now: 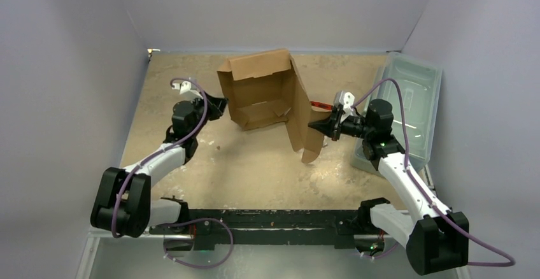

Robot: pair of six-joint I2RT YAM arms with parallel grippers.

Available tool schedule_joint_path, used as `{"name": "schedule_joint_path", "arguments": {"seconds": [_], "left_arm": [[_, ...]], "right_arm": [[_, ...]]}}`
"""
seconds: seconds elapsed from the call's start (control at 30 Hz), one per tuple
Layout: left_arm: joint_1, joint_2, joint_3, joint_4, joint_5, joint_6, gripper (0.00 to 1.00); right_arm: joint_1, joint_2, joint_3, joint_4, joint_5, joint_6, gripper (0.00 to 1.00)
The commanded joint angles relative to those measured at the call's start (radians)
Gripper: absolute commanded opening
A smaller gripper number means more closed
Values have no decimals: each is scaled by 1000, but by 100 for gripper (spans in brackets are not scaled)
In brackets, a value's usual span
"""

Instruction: Fold the paper box

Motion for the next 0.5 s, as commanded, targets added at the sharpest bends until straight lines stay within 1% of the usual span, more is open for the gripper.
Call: {"name": "schedule_joint_path", "arguments": {"seconds": [0.0, 0.07, 0.17, 0.33, 0.47], "left_arm": [[-2, -65, -40, 21, -92, -124, 0], [9, -79, -32, -29, -108, -129, 0], [48, -97, -22, -76, -86, -163, 0], [88, -124, -13, -88, -35, -249, 0], [92, -135, -9, -79, -8, -299, 0]], "right_arm": [[6, -2, 25, 58, -57, 49, 0], [7, -2, 37, 19, -31, 18, 0], [6, 2, 66, -64, 13, -69, 0], [6, 8, 70, -71, 18, -76, 0], [6, 18, 68, -62, 38, -63, 0]]}}
